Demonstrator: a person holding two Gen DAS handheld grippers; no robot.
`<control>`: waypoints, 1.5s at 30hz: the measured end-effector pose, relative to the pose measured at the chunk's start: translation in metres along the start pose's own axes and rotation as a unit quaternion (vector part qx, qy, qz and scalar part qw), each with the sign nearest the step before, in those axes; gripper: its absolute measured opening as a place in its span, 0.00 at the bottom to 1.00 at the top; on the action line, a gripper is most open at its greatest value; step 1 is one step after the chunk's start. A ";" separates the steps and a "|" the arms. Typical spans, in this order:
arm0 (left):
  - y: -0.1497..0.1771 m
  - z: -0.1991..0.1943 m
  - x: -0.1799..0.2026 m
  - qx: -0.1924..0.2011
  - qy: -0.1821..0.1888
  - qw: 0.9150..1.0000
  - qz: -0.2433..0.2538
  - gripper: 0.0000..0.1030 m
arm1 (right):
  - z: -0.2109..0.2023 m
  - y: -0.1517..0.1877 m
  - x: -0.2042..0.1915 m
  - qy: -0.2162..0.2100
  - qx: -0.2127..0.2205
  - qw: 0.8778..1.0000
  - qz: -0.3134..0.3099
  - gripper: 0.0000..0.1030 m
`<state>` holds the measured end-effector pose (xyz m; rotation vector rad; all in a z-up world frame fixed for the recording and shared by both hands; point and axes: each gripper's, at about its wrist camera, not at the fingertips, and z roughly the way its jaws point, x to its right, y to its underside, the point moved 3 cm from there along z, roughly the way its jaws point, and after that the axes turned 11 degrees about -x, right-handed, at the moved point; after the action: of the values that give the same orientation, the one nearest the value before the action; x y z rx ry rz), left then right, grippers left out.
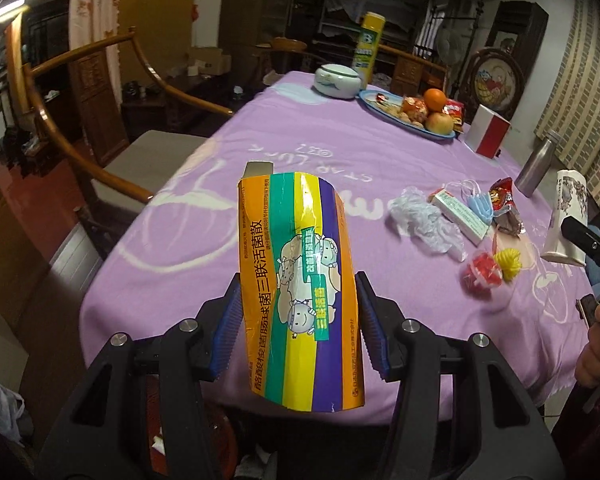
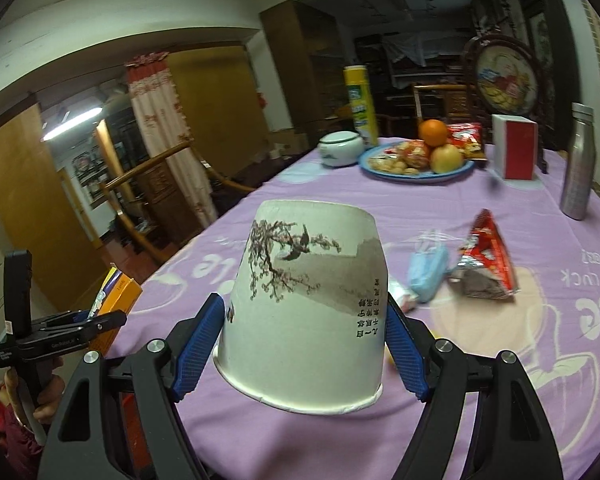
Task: Collect trash
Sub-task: 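Carry the tissue pack and paper cup down and release both into the red basket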
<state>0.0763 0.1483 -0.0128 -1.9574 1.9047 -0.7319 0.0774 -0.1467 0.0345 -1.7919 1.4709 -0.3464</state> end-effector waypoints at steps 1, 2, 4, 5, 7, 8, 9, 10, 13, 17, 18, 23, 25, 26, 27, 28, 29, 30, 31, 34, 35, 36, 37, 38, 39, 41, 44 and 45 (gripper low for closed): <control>0.007 -0.006 -0.009 0.002 -0.004 1.000 -0.006 0.52 | -0.001 0.001 -0.007 -0.004 -0.001 1.000 -0.004 0.75; 0.013 -0.010 -0.015 0.002 -0.007 1.000 -0.011 0.52 | -0.002 0.003 -0.017 -0.011 -0.004 1.000 -0.012 0.75; 0.030 -0.018 -0.035 0.000 -0.019 1.000 -0.025 0.52 | -0.002 0.007 -0.034 -0.021 -0.010 0.999 -0.026 0.75; 0.036 -0.021 -0.043 -0.003 -0.024 0.999 -0.030 0.52 | -0.001 0.008 -0.040 -0.024 -0.013 0.999 -0.031 0.75; 0.051 -0.025 -0.060 -0.010 -0.034 0.998 -0.042 0.52 | 0.003 0.010 -0.056 -0.034 -0.022 0.998 -0.042 0.75; 0.059 -0.026 -0.072 -0.016 -0.042 0.998 -0.050 0.52 | 0.006 0.011 -0.067 -0.042 -0.029 0.998 -0.048 0.75; 0.067 -0.026 -0.084 -0.022 -0.049 0.997 -0.056 0.53 | 0.009 0.012 -0.076 -0.047 -0.036 0.997 -0.053 0.75; 0.071 -0.025 -0.090 -0.026 -0.051 0.997 -0.060 0.53 | 0.013 0.012 -0.084 -0.052 -0.042 0.996 -0.058 0.75; 0.088 -0.018 -0.120 -0.049 -0.048 0.994 -0.080 0.54 | 0.026 0.015 -0.120 -0.066 -0.063 0.992 -0.081 0.75; 0.107 -0.011 -0.142 -0.066 -0.052 0.992 -0.093 0.59 | 0.038 0.021 -0.156 -0.074 -0.080 0.988 -0.113 0.75; 0.111 -0.011 -0.146 -0.067 -0.054 0.992 -0.096 0.67 | 0.041 0.023 -0.165 -0.076 -0.086 0.986 -0.120 0.75; 0.120 -0.025 -0.166 -0.031 -0.060 0.990 -0.124 0.89 | 0.059 0.037 -0.210 -0.091 -0.120 0.976 -0.160 0.75; 0.123 -0.030 -0.175 -0.016 -0.069 0.988 -0.135 0.92 | 0.065 0.044 -0.227 -0.096 -0.134 0.971 -0.175 0.75; 0.125 -0.033 -0.182 -0.009 -0.078 0.987 -0.143 0.93 | 0.069 0.048 -0.236 -0.100 -0.143 0.967 -0.183 0.75; 0.126 -0.034 -0.187 -0.004 -0.087 0.985 -0.150 0.93 | 0.072 0.052 -0.243 -0.103 -0.149 0.965 -0.190 0.75; 0.128 -0.035 -0.190 -0.003 -0.096 0.983 -0.155 0.93 | 0.076 0.055 -0.250 -0.105 -0.155 0.963 -0.196 0.75; 0.131 -0.035 -0.196 -0.002 -0.108 0.981 -0.160 0.93 | 0.080 0.060 -0.259 -0.109 -0.164 0.959 -0.204 0.75; 0.133 -0.033 -0.202 -0.003 -0.116 0.980 -0.164 0.93 | 0.084 0.063 -0.267 -0.112 -0.171 0.956 -0.210 0.75; 0.135 -0.032 -0.207 -0.004 -0.123 0.978 -0.168 0.93 | 0.089 0.068 -0.275 -0.116 -0.180 0.952 -0.217 0.75; 0.142 -0.030 -0.220 -0.006 -0.138 0.974 -0.179 0.93 | 0.102 0.078 -0.292 -0.124 -0.200 0.944 -0.232 0.75; 0.144 -0.030 -0.224 -0.005 -0.141 0.973 -0.181 0.93 | 0.107 0.083 -0.300 -0.128 -0.210 0.939 -0.239 0.75; 0.147 -0.031 -0.228 -0.003 -0.146 0.972 -0.184 0.93 | 0.113 0.085 -0.306 -0.132 -0.219 0.935 -0.245 0.75; 0.148 -0.032 -0.232 -0.001 -0.151 0.971 -0.187 0.93 | 0.118 0.087 -0.312 -0.136 -0.226 0.932 -0.250 0.75; 0.150 -0.033 -0.236 0.000 -0.154 0.970 -0.190 0.93 | 0.123 0.092 -0.321 -0.145 -0.236 0.926 -0.258 0.76; 0.151 -0.034 -0.238 0.000 -0.156 0.969 -0.193 0.93 | 0.124 0.093 -0.327 -0.150 -0.240 0.923 -0.261 0.76; 0.155 -0.037 -0.245 0.002 -0.159 0.967 -0.201 0.93 | 0.129 0.098 -0.338 -0.168 -0.255 0.914 -0.266 0.79; 0.156 -0.037 -0.249 0.003 -0.160 0.965 -0.206 0.93 | 0.136 0.097 -0.340 -0.179 -0.267 0.911 -0.257 0.79; 0.155 -0.037 -0.249 0.004 -0.160 0.965 -0.206 0.93 | 0.137 0.097 -0.340 -0.178 -0.267 0.912 -0.256 0.79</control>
<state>-0.0694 0.3897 -0.1036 -2.3312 1.3241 -0.4798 -0.0038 0.2169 -0.0367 -2.5214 0.8631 0.1543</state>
